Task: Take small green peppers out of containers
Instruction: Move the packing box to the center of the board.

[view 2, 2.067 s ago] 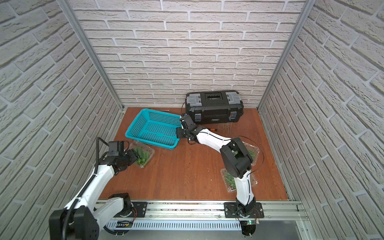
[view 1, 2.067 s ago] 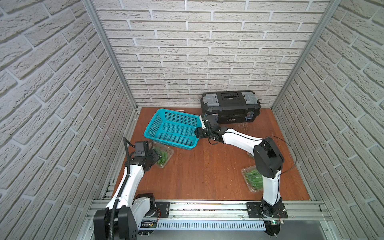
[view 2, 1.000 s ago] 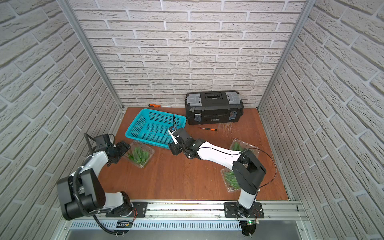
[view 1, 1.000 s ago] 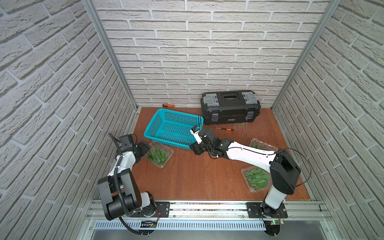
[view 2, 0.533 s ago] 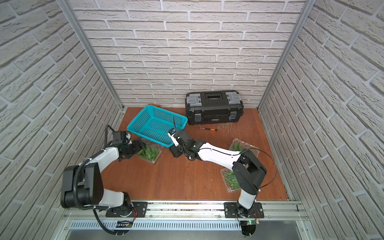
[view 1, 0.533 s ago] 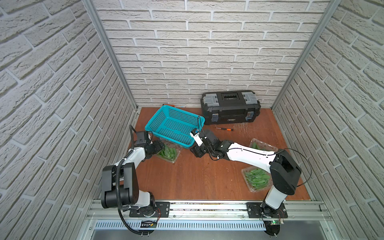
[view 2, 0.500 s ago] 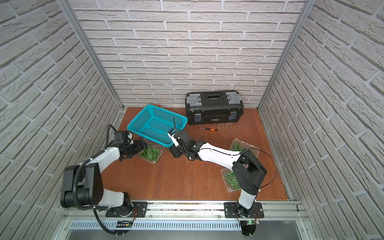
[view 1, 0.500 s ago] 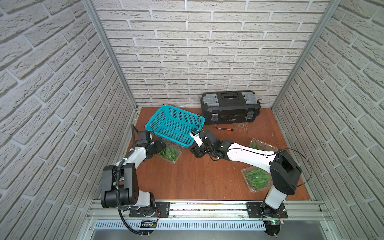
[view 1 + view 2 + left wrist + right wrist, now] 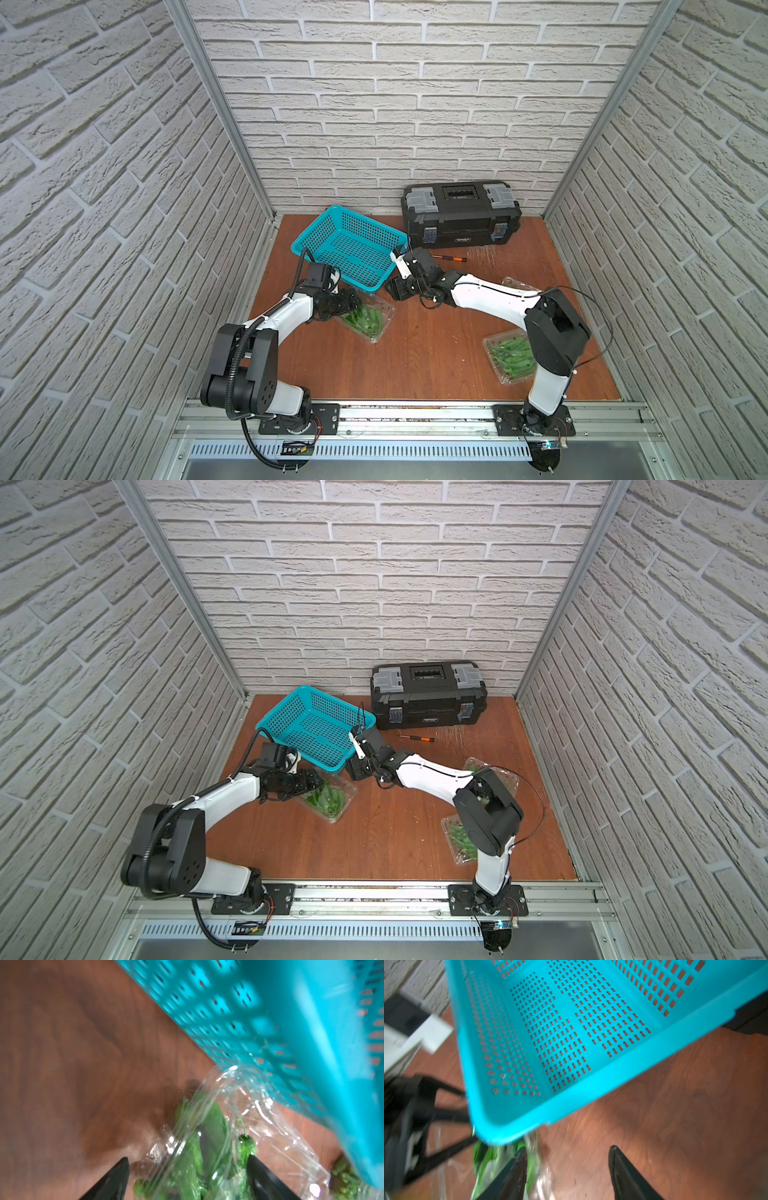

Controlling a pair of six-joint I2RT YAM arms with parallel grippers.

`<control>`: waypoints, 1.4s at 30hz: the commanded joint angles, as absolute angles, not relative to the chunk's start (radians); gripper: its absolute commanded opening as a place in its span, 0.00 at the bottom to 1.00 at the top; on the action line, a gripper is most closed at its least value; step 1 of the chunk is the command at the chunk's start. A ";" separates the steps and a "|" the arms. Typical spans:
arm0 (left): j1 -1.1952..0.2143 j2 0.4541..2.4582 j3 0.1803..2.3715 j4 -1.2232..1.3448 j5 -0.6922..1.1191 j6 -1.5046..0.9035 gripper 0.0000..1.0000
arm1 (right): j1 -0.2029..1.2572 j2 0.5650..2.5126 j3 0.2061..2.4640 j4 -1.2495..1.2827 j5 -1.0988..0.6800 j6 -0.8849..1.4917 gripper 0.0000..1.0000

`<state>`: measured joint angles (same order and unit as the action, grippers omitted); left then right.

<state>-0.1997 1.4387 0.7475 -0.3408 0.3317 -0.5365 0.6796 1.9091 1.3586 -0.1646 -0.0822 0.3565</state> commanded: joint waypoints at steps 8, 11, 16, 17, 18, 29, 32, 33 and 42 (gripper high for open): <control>-0.322 1.498 0.776 -0.393 0.429 -0.430 0.86 | 0.620 2.007 1.436 -0.072 -0.294 0.394 0.62; -0.351 1.515 0.784 -0.355 0.451 -0.428 0.86 | 0.618 1.927 1.340 -0.061 -0.319 0.388 0.62; -0.368 1.589 0.870 -0.334 0.472 -0.404 0.87 | 0.609 1.812 1.172 -0.071 -0.296 0.387 0.62; -0.367 1.610 0.892 -0.329 0.478 -0.404 0.87 | 0.602 1.797 1.149 -0.069 -0.295 0.393 0.62; -0.369 1.636 0.924 -0.325 0.487 -0.405 0.87 | 0.594 1.783 1.124 -0.068 -0.299 0.400 0.61; -0.439 1.922 1.307 -0.339 0.512 -0.411 0.88 | 0.567 1.741 1.066 -0.068 -0.400 0.425 0.44; -0.452 1.937 1.349 -0.369 0.479 -0.403 0.89 | 0.565 1.733 1.061 -0.065 -0.412 0.435 0.40; -0.453 1.934 1.351 -0.381 0.461 -0.399 0.89 | 0.562 1.727 1.055 -0.060 -0.411 0.440 0.38; -0.453 1.792 1.242 -0.489 0.430 -0.349 0.95 | 0.498 1.690 0.998 -0.004 -0.427 0.509 0.41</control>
<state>-0.4477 1.8675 1.2747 -0.4335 0.4419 -0.3767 0.5125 1.7370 1.0088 -0.0628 -0.3943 0.4854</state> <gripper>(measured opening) 0.943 0.397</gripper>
